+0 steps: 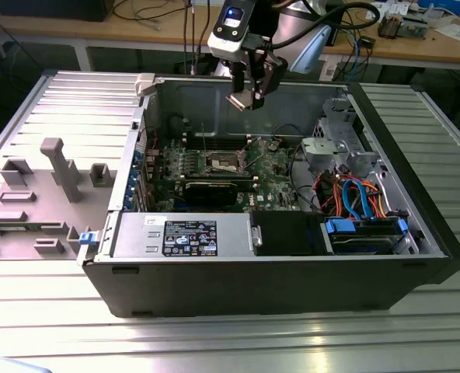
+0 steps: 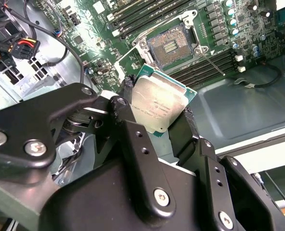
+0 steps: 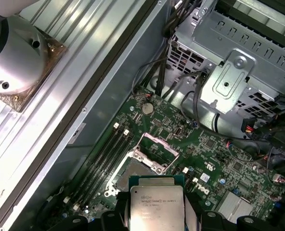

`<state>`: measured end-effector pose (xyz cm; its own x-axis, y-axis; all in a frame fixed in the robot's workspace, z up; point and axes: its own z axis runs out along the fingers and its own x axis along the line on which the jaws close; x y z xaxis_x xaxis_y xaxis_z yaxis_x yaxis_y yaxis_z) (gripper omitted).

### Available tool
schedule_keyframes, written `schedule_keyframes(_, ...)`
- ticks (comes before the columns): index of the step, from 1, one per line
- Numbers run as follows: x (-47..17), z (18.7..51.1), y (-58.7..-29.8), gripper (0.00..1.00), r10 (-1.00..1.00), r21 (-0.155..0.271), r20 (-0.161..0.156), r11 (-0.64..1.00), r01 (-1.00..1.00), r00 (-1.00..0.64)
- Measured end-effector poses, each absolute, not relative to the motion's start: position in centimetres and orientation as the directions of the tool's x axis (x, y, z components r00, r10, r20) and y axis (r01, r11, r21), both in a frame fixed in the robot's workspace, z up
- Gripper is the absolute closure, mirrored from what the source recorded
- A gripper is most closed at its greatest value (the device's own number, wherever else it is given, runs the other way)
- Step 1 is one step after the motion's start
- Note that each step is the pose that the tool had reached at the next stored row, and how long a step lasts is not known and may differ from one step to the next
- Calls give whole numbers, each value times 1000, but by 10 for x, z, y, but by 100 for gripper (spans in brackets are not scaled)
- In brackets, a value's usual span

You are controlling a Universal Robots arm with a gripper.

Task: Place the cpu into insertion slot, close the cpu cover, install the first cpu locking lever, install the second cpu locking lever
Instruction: 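Place the cpu into insertion slot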

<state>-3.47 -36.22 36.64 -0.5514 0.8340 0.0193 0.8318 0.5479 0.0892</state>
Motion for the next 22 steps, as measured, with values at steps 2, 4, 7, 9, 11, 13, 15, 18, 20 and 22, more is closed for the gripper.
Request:
schedule_keyframes(2,-35,366,-362,45,835,89,19,547,832,-550)
schedule_keyframes(4,-35,366,-362,45,835,89,19,546,833,-550)
schedule_keyframes(7,-35,366,-362,45,840,89,19,539,838,-542)
schedule_keyframes(9,-35,366,-362,45,846,89,19,530,844,-533)
schedule_keyframes(11,-35,366,-362,45,853,89,19,518,851,-522)
schedule_keyframes(13,-36,366,-362,45,860,89,19,506,858,-510)
schedule_keyframes(15,-36,366,-362,45,869,89,19,491,867,-494)
schedule_keyframes(18,-37,365,-362,45,878,89,19,474,876,-478)
schedule_keyframes(20,-37,365,-362,45,883,89,19,465,881,-469)
schedule_keyframes(22,-37,365,-362,45,890,89,19,452,888,-455)
